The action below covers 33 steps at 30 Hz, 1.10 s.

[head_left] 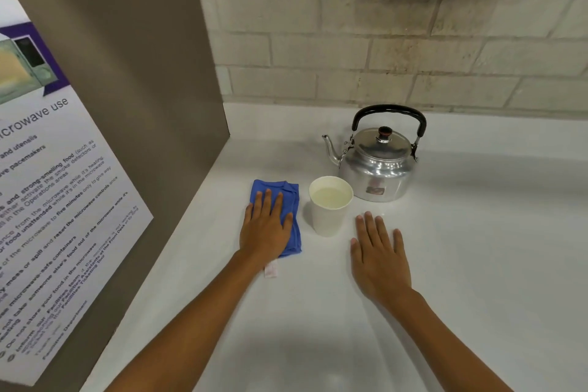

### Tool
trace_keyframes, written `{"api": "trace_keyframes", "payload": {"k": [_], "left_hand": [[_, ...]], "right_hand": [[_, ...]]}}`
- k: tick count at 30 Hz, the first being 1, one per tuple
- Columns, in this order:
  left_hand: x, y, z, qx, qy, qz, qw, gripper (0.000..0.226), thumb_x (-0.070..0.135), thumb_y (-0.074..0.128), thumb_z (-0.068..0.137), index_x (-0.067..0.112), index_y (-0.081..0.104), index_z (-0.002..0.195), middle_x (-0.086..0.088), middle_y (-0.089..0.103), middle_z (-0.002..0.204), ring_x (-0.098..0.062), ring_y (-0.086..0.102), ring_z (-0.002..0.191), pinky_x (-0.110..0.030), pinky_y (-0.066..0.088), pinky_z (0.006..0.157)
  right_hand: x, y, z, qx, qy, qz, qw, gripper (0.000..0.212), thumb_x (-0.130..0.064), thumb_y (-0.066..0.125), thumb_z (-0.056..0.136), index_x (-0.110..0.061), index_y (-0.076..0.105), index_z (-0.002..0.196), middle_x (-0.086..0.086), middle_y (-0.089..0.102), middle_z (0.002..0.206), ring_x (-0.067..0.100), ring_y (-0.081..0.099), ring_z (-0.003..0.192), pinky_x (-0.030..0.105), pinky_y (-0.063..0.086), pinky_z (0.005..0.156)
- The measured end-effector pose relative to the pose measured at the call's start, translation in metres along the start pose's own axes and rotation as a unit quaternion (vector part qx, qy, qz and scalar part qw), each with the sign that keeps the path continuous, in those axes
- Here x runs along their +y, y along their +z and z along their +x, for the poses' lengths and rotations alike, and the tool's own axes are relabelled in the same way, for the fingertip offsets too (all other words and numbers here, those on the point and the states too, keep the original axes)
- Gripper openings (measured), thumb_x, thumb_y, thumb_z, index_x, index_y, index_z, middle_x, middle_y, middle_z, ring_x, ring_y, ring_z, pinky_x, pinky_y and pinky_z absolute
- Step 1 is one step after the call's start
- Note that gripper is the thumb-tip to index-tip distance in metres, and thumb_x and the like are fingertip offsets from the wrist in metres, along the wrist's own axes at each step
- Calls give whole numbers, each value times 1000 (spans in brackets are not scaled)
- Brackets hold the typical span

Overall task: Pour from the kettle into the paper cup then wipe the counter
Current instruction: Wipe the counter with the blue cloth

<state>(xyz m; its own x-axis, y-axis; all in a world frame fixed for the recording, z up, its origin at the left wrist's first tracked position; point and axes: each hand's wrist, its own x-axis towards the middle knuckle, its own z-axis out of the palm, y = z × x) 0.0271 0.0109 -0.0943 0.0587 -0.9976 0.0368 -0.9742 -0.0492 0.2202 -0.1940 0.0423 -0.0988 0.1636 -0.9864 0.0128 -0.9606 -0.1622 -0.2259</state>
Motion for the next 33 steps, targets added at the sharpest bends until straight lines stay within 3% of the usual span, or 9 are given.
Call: {"api": "trace_keyframes", "payload": {"k": [13, 26, 33], "left_hand": [[-10, 0, 102, 20, 18, 45, 999, 54, 37, 25, 97, 12, 15, 144, -14, 15, 154, -30, 10, 142, -42, 13, 115], [-11, -6, 146, -48, 34, 15, 998, 58, 42, 21, 97, 15, 3, 145, -12, 1, 156, -29, -1, 143, -43, 4, 116], [10, -46, 117, 82, 81, -20, 993, 59, 39, 20, 97, 12, 1, 145, -13, 1, 156, -27, -1, 143, -40, 1, 117]], "right_hand": [[-3, -1, -1, 10, 4, 14, 1000, 53, -37, 6, 96, -20, -21, 139, -3, -13, 157, 14, -19, 141, 39, -13, 116], [-5, -3, 0, 13, 2, 33, 999, 53, -37, 8, 97, -23, -17, 141, -5, -12, 157, 13, -18, 142, 38, -15, 115], [-2, -5, -3, 27, 8, 33, 999, 54, -32, 11, 97, -18, -12, 144, 1, -8, 158, 17, -13, 144, 38, -10, 116]]}}
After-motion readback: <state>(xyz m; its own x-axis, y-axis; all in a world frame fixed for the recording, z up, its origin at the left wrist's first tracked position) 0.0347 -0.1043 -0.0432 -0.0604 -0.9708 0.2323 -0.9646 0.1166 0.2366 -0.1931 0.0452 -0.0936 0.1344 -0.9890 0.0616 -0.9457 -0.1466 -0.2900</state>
